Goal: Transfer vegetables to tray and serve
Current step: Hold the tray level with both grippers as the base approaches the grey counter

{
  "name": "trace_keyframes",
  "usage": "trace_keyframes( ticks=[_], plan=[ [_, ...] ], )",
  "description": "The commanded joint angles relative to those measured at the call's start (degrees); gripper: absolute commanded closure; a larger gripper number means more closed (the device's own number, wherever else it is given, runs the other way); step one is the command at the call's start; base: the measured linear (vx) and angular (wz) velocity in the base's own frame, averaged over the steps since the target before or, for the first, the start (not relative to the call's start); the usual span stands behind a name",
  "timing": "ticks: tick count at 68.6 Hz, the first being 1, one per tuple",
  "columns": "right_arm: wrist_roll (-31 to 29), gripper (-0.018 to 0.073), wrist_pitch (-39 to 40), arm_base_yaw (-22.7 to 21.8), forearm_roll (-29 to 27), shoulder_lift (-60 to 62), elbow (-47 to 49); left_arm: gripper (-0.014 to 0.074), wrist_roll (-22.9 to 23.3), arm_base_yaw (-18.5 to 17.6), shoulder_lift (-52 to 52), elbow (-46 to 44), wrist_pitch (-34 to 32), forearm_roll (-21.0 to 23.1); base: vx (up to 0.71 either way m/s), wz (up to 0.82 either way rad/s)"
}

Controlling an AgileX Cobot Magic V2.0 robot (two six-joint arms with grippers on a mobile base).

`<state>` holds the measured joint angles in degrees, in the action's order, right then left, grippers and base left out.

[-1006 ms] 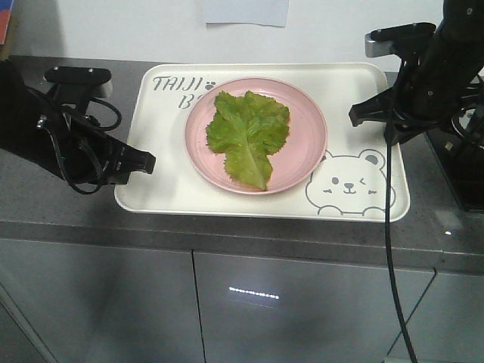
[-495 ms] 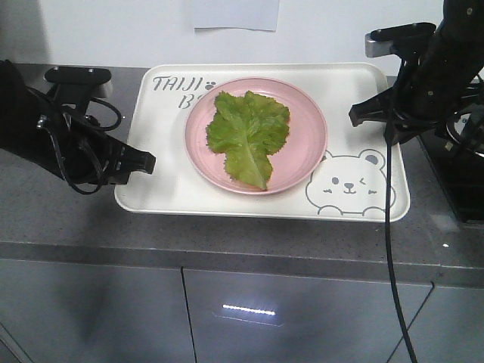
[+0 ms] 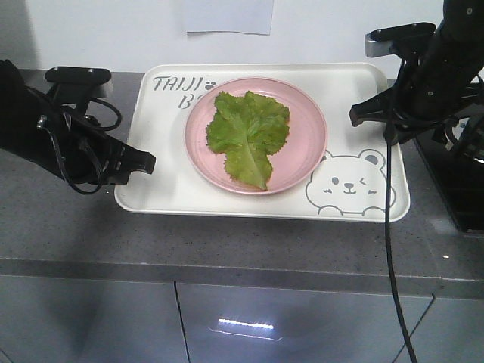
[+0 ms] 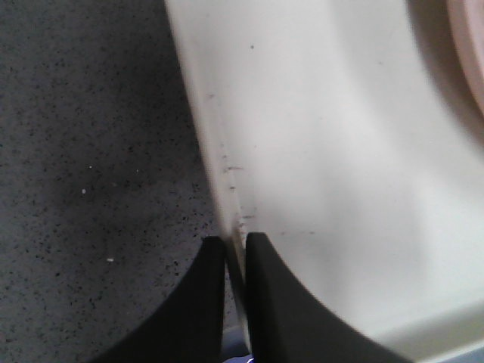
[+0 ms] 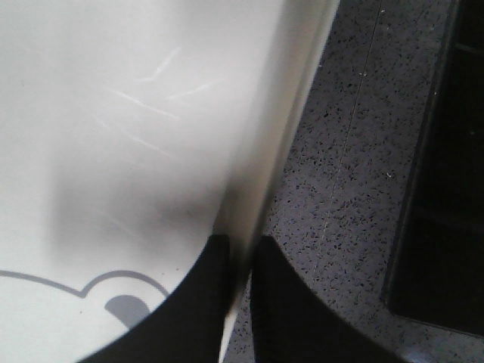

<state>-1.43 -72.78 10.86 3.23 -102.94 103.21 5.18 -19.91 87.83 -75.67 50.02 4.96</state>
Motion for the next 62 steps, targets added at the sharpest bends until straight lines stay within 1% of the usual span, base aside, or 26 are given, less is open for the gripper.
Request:
trace_keyframes(
  ticks=[1,62],
  plan=[
    [-2.0,0.0534,-0.7,1.0,-5.4,3.1,1.5,0.0603,-1.5,-1.1,-2.6,-1.9,-7.0,5.3,0.05,-0.01],
    [-2.0,0.0534,-0.7,1.0,-5.4,3.1,1.5,0.0603,-1.5,-1.1,-2.6,-1.9,-7.0,5.3,0.05,0.01]
  ],
)
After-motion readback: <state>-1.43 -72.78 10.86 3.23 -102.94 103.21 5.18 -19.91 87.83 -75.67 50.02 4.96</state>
